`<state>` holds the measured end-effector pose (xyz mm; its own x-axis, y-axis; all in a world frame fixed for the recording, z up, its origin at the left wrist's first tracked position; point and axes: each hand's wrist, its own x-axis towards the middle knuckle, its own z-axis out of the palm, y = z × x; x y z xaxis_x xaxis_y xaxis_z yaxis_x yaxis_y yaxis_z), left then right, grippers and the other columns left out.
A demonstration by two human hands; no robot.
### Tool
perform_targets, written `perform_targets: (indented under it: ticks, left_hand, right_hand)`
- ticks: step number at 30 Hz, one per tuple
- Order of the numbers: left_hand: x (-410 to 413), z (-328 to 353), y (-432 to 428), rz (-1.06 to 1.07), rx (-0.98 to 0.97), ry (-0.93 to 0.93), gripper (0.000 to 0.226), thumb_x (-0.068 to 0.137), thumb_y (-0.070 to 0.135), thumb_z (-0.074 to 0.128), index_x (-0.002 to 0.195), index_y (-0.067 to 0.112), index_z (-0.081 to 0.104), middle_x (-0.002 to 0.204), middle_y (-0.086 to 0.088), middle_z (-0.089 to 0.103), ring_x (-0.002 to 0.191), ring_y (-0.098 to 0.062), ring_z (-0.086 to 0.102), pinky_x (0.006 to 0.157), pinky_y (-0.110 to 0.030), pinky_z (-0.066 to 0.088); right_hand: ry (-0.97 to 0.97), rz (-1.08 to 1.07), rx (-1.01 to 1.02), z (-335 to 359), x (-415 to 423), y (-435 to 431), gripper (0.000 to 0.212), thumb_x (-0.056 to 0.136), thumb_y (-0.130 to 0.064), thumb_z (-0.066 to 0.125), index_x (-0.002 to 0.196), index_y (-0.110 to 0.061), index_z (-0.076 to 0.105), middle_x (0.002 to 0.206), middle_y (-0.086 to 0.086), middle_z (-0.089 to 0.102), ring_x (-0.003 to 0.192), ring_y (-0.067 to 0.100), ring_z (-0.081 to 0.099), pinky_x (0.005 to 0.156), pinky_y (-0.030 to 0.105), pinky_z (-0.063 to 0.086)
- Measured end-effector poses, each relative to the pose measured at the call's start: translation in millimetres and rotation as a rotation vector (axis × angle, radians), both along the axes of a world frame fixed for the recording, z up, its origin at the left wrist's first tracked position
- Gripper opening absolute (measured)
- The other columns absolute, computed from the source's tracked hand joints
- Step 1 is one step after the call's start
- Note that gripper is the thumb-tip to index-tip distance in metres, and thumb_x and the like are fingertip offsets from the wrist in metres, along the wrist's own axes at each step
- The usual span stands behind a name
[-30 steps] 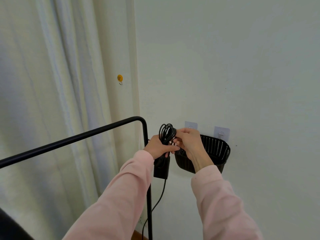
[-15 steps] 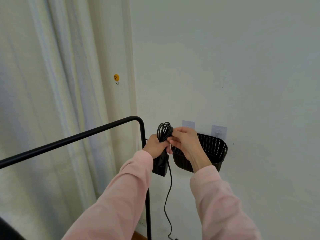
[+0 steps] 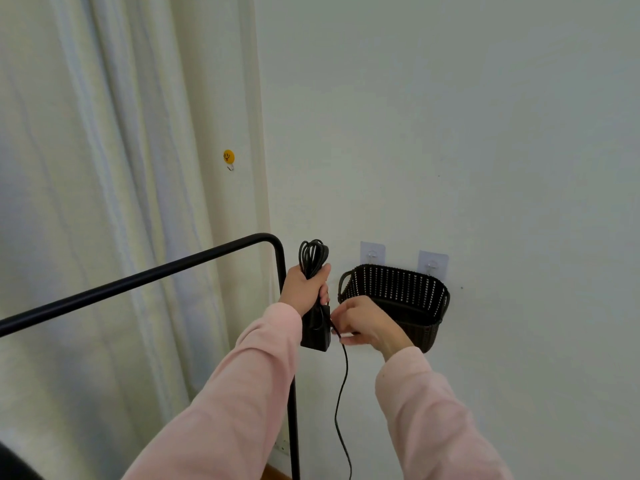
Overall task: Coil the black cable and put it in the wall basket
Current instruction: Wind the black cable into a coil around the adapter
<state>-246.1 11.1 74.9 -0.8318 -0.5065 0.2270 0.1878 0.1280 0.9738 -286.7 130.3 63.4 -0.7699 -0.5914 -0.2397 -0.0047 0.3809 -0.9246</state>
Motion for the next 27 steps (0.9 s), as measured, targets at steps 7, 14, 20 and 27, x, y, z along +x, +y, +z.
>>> perform_targets:
  ticks: [7,14,20,27]
  left_hand:
    - [0.0,-0.8,-3.4,0.042,0.039,0.024,0.036,0.090,0.015,0.053,0.059,0.013,0.036,0.033,0.005,0.039,0.032,-0.013,0.037,0.043,-0.022,0.038]
    - [3.9,-0.4,-7.3,0.088,0.065,0.041,0.033,0.090,0.015,0.054,0.061,0.013,0.039,0.034,0.004,0.039,0.032,-0.014,0.037,0.046,-0.025,0.040]
    - [6.9,3.8,-5.6,0.053,-0.065,0.005,0.037,0.091,0.015,0.052,0.058,0.013,0.037,0.035,0.004,0.040,0.034,-0.015,0.037,0.045,-0.024,0.040]
    - [10.8,3.6,-6.3,0.017,-0.194,-0.045,0.036,0.091,0.017,0.052,0.058,0.014,0.037,0.036,0.004,0.040,0.032,-0.012,0.037,0.047,-0.021,0.040]
  right_hand:
    - [-0.116,0.191,0.068,-12.9,0.9,7.5,0.024,0.084,0.013,0.044,0.087,-0.001,0.063,0.086,0.013,0.066,0.082,0.024,0.068,0.077,0.032,0.057]
    - [-0.013,0.215,0.196,-10.7,0.4,19.3,0.018,0.082,0.010,0.058,0.084,-0.004,0.069,0.084,0.009,0.070,0.073,0.013,0.068,0.063,0.022,0.056]
    - [0.077,0.233,0.269,-8.6,2.9,16.2,0.015,0.083,0.004,0.062,0.089,-0.006,0.072,0.077,0.006,0.069,0.067,0.011,0.065,0.070,0.024,0.056]
    - [0.118,0.181,0.268,3.4,6.5,11.7,0.015,0.079,0.010,0.064,0.088,0.000,0.071,0.068,0.010,0.062,0.056,0.014,0.055,0.061,0.024,0.054]
